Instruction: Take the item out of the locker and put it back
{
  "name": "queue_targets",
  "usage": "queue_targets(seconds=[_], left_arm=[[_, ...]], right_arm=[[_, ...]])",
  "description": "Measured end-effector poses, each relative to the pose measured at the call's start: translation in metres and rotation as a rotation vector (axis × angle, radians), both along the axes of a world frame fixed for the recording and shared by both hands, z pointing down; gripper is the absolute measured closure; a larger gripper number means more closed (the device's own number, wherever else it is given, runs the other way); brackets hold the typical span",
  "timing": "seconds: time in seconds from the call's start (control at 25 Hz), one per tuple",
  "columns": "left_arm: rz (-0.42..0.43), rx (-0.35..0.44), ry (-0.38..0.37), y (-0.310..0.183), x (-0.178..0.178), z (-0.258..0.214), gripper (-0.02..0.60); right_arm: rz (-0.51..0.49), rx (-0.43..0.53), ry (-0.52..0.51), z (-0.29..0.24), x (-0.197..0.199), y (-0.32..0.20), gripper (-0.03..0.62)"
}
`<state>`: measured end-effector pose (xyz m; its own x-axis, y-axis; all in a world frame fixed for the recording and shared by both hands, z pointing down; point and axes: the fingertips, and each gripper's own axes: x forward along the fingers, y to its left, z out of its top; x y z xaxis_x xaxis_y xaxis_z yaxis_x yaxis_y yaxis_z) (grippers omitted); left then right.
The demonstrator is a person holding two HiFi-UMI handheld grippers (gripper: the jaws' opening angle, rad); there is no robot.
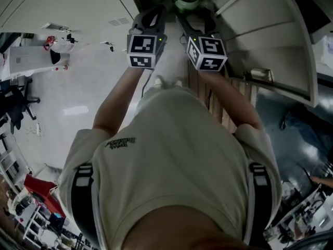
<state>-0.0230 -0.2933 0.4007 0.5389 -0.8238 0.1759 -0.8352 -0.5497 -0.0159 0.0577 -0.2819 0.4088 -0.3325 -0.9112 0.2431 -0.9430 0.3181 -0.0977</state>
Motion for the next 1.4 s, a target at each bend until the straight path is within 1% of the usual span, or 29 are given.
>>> queue_targets(seconds=[0.04,0.12,0.16,0.36,0.4,0.44,0.52,0.56,0.6,0.64,0.68,0.72,0.8,0.92,1.04,1.08,1.12,1.2,1.4], left_arm=[[0.002,0.009,0.007,0.002,-0.001,-0.006,0.569],[0.003,0.033,0.013,0.006,-0.003,-0.021,0.569],[0.003,0.047,0.015,0.009,-0.004,-0.029,0.569],[0.017,0.121,0.017,0.020,-0.008,-0.067,0.568],[0.019,0.133,0.019,0.023,-0.008,-0.074,0.569],[0.021,0.144,0.022,0.026,-0.008,-0.081,0.569],[0.025,0.163,0.029,0.031,-0.009,-0.092,0.569],[0.028,0.171,0.032,0.033,-0.010,-0.096,0.568],[0.032,0.179,0.034,0.036,-0.012,-0.098,0.569],[0.035,0.186,0.038,0.039,-0.013,-0.101,0.569],[0.038,0.194,0.043,0.043,-0.014,-0.103,0.569],[0.040,0.199,0.048,0.046,-0.014,-0.106,0.569],[0.042,0.202,0.060,0.053,-0.014,-0.110,0.569],[0.049,0.199,0.070,0.064,-0.012,-0.114,0.569],[0.066,0.213,0.066,0.077,-0.006,-0.118,0.569],[0.072,0.215,0.064,0.082,-0.004,-0.117,0.568],[0.077,0.214,0.064,0.086,-0.002,-0.116,0.569],[0.083,0.205,0.066,0.094,0.002,-0.112,0.569],[0.091,0.161,0.056,0.108,0.008,-0.096,0.569]], right_arm=[[-0.002,0.029,0.001,-0.010,0.000,0.004,0.249],[-0.016,0.082,0.007,-0.029,0.000,0.012,0.254],[-0.023,0.105,0.008,-0.038,-0.001,0.016,0.286],[-0.065,0.183,0.003,-0.078,-0.002,0.033,0.289],[-0.071,0.193,0.001,-0.084,-0.001,0.037,0.307],[-0.076,0.203,-0.001,-0.090,0.001,0.040,0.344],[-0.083,0.220,-0.009,-0.099,0.002,0.047,0.347],[-0.083,0.230,-0.016,-0.102,0.002,0.050,0.387],[-0.083,0.242,-0.023,-0.105,0.002,0.053,0.408],[-0.086,0.254,-0.027,-0.107,0.002,0.056,0.444],[-0.090,0.267,-0.030,-0.109,0.002,0.060,0.471],[-0.093,0.277,-0.034,-0.111,0.002,0.063,0.485],[-0.096,0.288,-0.042,-0.115,0.003,0.070,0.514],[-0.111,0.291,-0.063,-0.118,0.002,0.079,0.516],[-0.129,0.303,-0.066,-0.121,0.000,0.088,0.516],[-0.130,0.308,-0.065,-0.122,0.000,0.091,0.532],[-0.130,0.311,-0.066,-0.122,0.000,0.093,0.563],[-0.133,0.317,-0.065,-0.122,0.000,0.097,0.588],[-0.142,0.315,-0.059,-0.117,0.002,0.102,0.589]])
